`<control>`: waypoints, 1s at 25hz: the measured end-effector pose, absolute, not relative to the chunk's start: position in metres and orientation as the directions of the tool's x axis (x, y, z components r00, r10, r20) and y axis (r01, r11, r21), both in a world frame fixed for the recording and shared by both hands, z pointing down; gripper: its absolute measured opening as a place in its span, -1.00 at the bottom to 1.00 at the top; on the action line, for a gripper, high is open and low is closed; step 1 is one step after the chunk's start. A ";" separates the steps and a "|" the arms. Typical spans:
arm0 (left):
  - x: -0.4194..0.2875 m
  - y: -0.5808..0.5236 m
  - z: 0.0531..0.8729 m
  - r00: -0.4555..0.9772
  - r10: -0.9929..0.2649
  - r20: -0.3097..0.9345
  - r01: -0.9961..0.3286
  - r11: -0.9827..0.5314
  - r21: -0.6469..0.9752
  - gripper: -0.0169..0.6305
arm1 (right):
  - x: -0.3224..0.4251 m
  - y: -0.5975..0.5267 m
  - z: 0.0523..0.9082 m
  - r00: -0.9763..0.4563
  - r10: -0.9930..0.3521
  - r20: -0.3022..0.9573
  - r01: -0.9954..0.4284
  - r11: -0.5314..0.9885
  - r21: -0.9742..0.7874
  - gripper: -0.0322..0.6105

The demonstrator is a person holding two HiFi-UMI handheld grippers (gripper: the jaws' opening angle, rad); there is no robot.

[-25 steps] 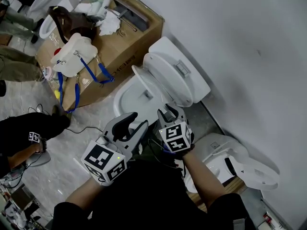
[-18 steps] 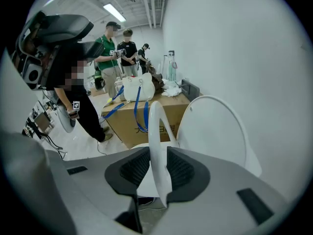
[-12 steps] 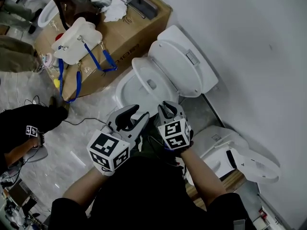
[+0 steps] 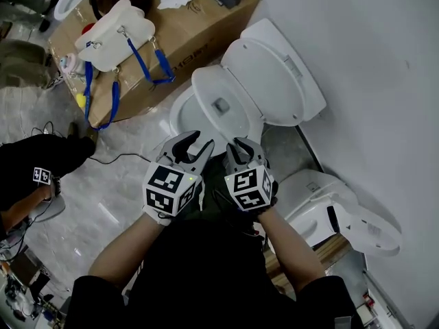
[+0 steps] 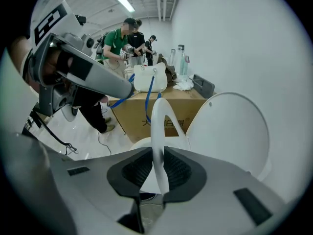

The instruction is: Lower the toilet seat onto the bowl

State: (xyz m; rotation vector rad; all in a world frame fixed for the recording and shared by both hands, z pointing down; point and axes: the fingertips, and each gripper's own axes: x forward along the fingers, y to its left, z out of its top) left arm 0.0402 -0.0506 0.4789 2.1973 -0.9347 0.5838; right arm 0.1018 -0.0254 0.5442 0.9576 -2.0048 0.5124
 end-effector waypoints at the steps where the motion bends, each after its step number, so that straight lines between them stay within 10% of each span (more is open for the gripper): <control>1: 0.038 -0.051 0.484 0.639 -0.452 0.622 -0.756 -0.518 0.401 -0.46 | 0.100 -0.024 0.545 -0.358 -0.440 0.823 -0.780 0.626 -0.004 -0.63; 25: 0.005 -0.026 0.577 0.614 -0.393 0.685 -0.789 -0.301 0.535 -0.57 | 0.044 0.018 0.596 -0.372 -0.369 0.851 -0.736 0.677 -0.028 -0.59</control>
